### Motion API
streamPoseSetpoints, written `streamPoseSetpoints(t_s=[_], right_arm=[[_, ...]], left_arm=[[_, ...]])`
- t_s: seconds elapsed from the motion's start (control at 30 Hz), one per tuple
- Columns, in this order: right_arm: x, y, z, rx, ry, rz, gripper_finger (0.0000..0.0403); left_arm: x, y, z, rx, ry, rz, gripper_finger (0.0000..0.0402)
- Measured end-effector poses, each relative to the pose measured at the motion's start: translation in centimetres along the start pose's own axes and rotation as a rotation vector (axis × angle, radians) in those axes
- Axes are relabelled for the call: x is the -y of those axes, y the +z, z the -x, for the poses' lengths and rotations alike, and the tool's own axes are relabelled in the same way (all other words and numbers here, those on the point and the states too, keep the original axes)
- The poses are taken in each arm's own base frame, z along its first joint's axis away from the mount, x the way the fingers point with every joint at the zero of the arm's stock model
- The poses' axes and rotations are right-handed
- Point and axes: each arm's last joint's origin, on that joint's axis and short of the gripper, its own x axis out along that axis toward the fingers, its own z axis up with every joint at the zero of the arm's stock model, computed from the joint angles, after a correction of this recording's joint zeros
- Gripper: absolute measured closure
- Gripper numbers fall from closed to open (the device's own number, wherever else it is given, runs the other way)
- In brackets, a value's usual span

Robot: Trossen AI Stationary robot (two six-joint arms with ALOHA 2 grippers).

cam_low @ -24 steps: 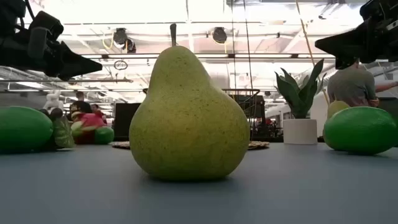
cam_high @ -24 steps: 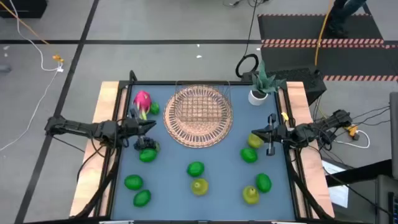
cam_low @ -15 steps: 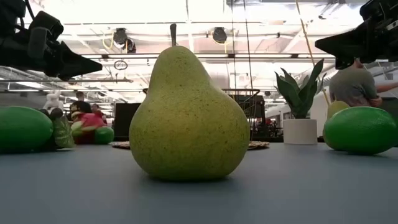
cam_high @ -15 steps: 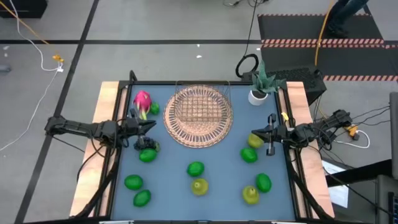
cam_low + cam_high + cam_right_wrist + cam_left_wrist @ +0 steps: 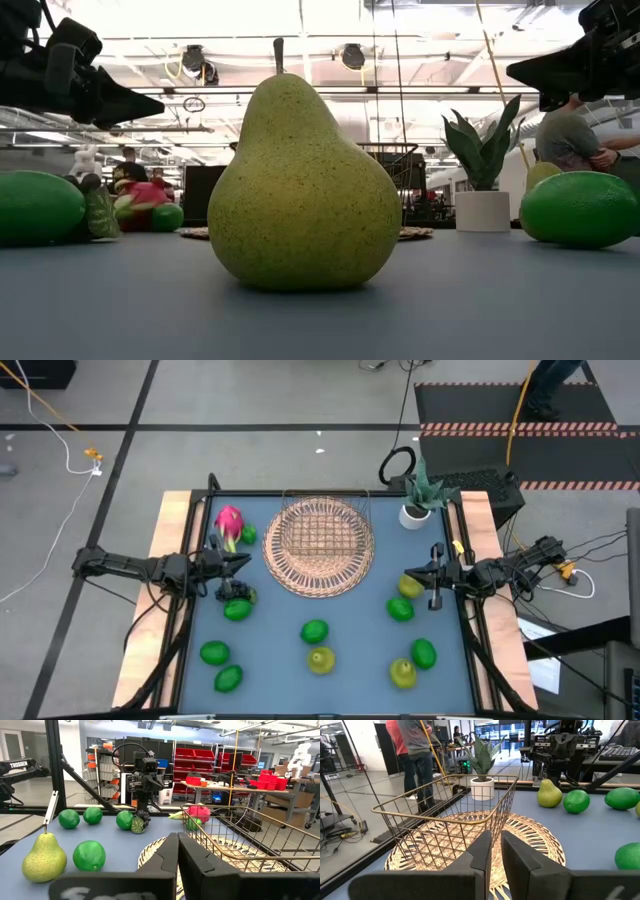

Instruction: Build produce basket

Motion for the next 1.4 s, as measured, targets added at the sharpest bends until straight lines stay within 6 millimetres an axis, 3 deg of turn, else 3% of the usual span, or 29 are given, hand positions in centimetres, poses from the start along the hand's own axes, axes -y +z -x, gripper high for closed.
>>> streamPoseSetpoints(t_s=[1.17, 1.4], right_arm=[[0.0, 0.0, 0.0, 0.004, -0.001, -0.001, 0.0403], [0.3, 1.4, 0.1, 0.129, -0.037, -0.063, 0.0403]], left_arm=[[0.0, 0.3, 0.0, 0.025, 0.001, 0.033, 0.0355], [0.0, 0.3, 0.0, 0.026, 0.004, -0.087, 0.0355]])
